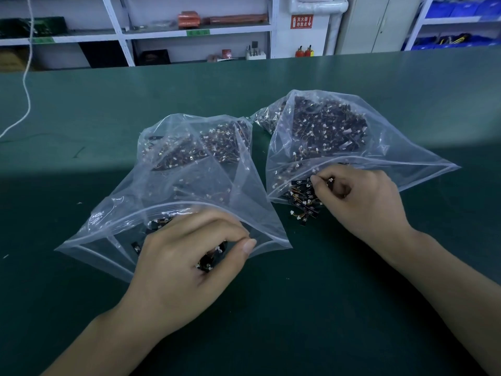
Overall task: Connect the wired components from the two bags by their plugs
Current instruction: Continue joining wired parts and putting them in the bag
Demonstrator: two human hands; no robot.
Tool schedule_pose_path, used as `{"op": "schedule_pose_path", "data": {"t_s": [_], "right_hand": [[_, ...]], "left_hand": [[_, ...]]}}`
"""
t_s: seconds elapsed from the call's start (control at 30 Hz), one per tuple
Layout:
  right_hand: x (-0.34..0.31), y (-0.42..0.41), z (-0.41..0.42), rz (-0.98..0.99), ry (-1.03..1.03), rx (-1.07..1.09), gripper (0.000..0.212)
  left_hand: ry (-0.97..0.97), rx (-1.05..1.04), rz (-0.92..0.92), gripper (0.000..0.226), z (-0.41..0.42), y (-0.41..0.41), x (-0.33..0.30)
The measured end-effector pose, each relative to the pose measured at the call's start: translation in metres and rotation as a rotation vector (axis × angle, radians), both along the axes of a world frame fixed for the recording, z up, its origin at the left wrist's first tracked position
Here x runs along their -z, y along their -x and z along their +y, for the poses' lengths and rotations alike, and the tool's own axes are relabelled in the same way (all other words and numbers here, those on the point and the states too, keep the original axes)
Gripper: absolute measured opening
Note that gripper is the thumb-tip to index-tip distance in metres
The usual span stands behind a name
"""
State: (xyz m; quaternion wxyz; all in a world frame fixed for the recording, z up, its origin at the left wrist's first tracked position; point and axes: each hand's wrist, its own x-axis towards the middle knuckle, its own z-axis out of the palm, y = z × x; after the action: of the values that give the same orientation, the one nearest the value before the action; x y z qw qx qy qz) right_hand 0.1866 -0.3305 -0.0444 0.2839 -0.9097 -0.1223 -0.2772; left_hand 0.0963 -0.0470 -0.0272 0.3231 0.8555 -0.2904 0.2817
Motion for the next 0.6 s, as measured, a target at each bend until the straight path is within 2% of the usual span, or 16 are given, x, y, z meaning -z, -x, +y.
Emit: {"op": "schedule_pose_path", "data": {"t_s": [0.23,0.37,0.5,0.6], "right_hand": [[-0.003,0.001,-0.001,-0.008,0.125,-0.069,0.012],[-0.003,-0.001,-0.003,-0.015,0.116,-0.004,0.010],[-0.003,0.000,-0.003,0.017,0.093,0.003,0.006],[-0.003,0.003,0.001,0.019,0.090,-0.011,0.008]], "left_hand": [[-0.082,-0.045,-0.023,0.023,0.014,-0.007,-0.001],[-0.167,-0.090,-0.021,0.017,0.025,-0.013,-0.002],[-0.272,-0.187,0.083,0.024,0.030,-0.012,-0.010],[-0.341,-0.219,0.275,0.037,0.031,-0.009,-0.016]]}}
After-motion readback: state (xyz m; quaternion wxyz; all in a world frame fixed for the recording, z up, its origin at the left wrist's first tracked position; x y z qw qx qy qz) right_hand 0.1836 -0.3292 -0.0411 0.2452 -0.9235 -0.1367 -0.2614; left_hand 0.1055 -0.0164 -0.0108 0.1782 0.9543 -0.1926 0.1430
